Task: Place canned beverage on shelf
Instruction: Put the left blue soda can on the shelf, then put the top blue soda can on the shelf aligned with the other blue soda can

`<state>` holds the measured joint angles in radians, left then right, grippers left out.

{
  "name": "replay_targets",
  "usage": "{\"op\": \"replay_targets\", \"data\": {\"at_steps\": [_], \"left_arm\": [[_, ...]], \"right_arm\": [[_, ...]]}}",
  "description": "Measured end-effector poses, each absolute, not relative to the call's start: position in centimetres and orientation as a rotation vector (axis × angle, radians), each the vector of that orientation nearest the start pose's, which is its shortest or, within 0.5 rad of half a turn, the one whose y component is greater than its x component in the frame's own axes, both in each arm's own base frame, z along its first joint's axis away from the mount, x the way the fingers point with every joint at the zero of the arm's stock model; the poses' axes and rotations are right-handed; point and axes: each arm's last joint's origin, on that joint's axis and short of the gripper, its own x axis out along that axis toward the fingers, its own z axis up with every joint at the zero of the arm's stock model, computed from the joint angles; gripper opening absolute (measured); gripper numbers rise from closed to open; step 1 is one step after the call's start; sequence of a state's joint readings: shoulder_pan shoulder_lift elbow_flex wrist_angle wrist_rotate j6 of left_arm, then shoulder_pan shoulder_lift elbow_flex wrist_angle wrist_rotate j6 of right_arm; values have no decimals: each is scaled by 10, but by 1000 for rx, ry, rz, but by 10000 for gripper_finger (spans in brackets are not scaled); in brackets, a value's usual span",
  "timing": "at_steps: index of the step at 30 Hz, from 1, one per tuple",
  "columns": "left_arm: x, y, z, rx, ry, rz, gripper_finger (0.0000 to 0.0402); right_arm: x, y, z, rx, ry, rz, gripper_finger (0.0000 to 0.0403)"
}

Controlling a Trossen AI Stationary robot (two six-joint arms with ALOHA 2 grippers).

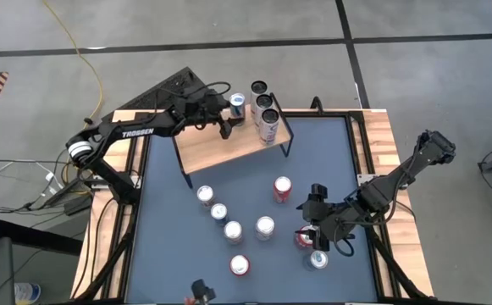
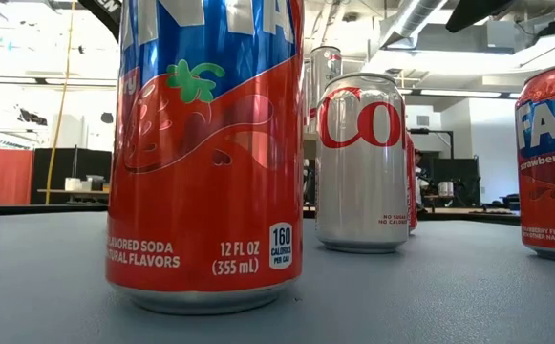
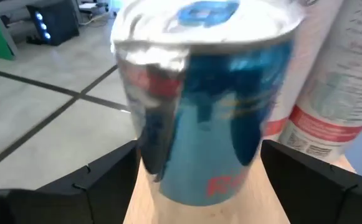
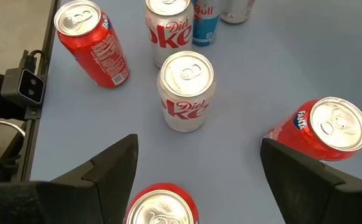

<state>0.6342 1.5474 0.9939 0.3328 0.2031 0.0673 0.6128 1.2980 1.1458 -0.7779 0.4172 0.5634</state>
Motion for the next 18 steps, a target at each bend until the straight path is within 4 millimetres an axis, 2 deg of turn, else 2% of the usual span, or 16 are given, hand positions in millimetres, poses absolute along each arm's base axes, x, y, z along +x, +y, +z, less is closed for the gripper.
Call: {"op": "replay_targets", "data": {"at_steps": [5,12,18], "left_arm": [[278,198,276,-8,223,427,321],[270,194,273,7,341,459,321],[253,183,291,15,378,490,321]], "right_arm": [[217,138,304,73,821,-51,322],[217,138,304,76,821,-52,322],[216,139,304,77,820,-49,322]]}}
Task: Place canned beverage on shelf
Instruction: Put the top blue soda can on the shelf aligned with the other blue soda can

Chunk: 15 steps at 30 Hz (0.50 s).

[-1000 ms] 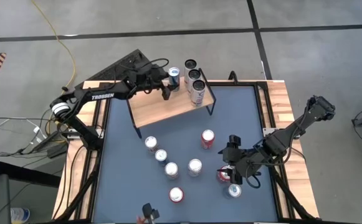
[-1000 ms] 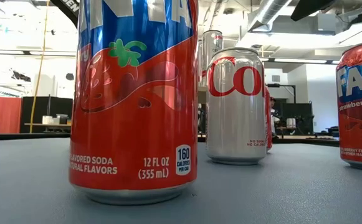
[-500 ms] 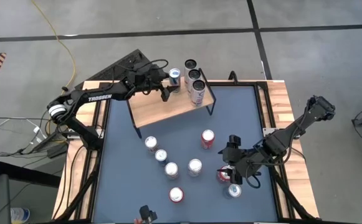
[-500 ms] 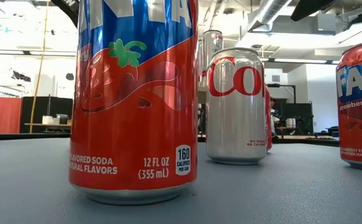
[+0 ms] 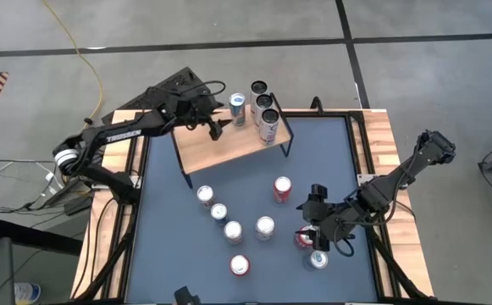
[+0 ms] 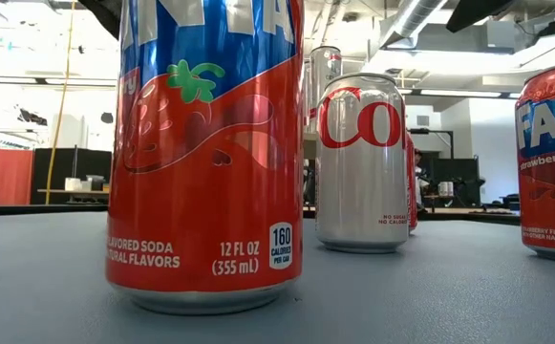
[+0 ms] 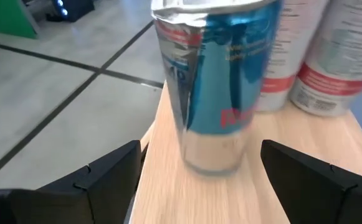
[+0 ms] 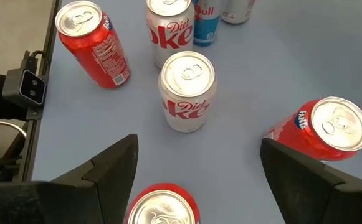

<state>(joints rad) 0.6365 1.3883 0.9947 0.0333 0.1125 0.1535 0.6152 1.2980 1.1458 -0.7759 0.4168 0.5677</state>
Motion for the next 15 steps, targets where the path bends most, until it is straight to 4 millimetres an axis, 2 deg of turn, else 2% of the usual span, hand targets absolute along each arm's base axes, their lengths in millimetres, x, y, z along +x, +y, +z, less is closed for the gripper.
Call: {"op": "replay_targets", "data": {"at_steps": [3,8,12,15], "left_arm": [[235,166,307,-2,407,498,321],[203,124,327,-28,489,467,321],[188,82,346,-62,425,323,321],[186,50,355,-81,365,201,321]], "right_arm": [[216,139,305,77,819,-49,322],[216,139,305,77,819,-49,322],[216,139,305,77,818,-49,322],[216,139,305,77,818,-48,322]]}}
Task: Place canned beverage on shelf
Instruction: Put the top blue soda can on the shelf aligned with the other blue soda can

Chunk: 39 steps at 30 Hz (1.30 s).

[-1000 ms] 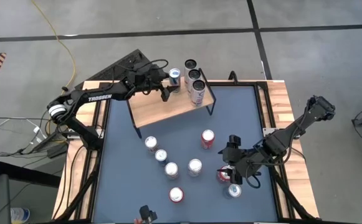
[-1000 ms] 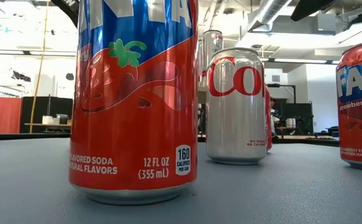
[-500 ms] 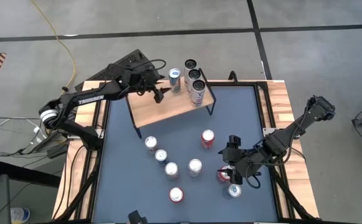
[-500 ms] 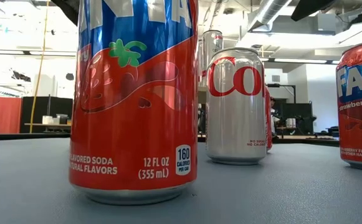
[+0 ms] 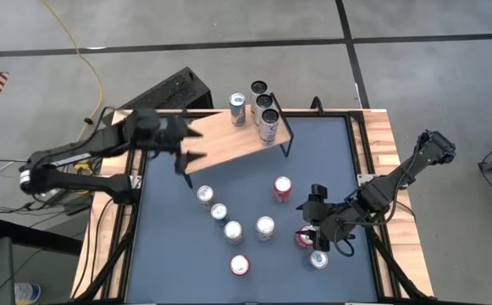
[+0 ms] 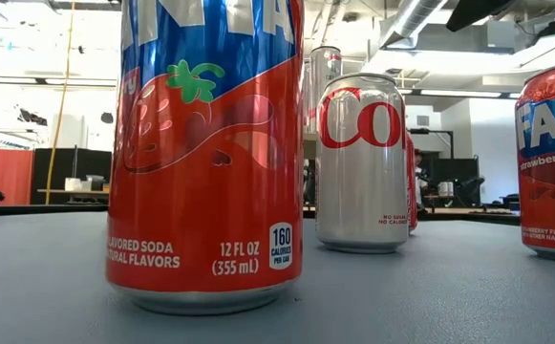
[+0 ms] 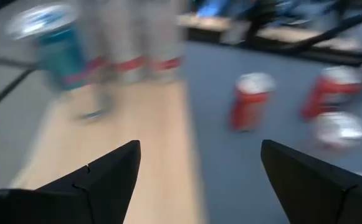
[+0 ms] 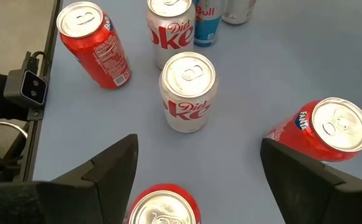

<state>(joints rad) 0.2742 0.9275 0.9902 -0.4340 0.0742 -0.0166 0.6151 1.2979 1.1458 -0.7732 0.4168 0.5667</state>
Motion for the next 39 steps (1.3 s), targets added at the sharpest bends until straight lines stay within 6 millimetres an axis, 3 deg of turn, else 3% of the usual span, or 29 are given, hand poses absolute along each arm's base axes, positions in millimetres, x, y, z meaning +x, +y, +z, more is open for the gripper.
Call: {"op": "replay_targets", "data": {"at_steps": [8,13,20,39], "left_arm": [[194,-34,337,-23,293,125,321],[190,-71,304,-29,220,166,321],[184,-96,256,-26,159,278,321],[222,-139,193,-5,164,368,321]], "right_arm": [[217,139,305,75,818,-48,322],[216,139,305,77,818,-48,322],[217,138,305,77,818,-49,322],[217,139,305,78,816,-48,322]]}}
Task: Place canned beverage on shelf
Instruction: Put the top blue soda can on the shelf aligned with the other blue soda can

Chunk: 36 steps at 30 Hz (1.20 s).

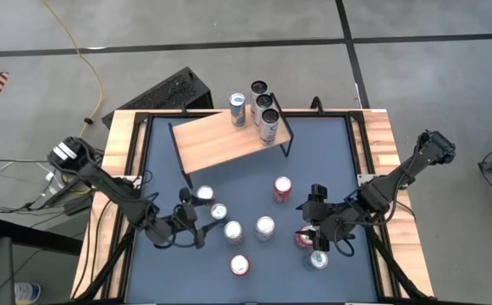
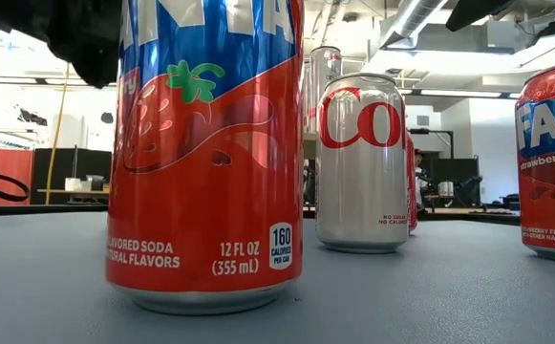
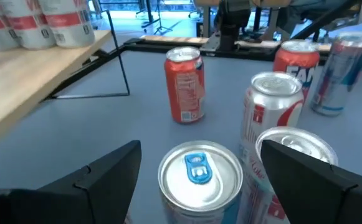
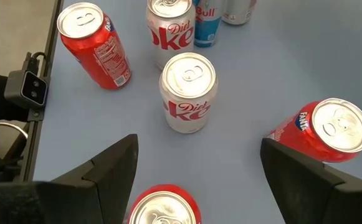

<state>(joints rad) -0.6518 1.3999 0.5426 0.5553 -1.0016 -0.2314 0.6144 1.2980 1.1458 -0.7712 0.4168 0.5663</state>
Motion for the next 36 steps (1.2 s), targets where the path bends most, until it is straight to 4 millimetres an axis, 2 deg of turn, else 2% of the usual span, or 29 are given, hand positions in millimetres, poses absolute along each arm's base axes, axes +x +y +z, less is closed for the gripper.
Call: {"op": "replay_targets", "data": {"at_steps": [21,25,32,36], "left_arm": [[235,-140,155,-54,229,409,316],[236,-139,153,-57,224,430,292],[236,-139,153,-49,223,435,223],[237,-140,155,-80,202,426,214]], "right_arm": [[217,138,305,76,817,-48,322],[217,138,305,78,818,-50,322],[217,138,305,78,817,-50,322],[217,138,305,78,818,-50,322]]}}
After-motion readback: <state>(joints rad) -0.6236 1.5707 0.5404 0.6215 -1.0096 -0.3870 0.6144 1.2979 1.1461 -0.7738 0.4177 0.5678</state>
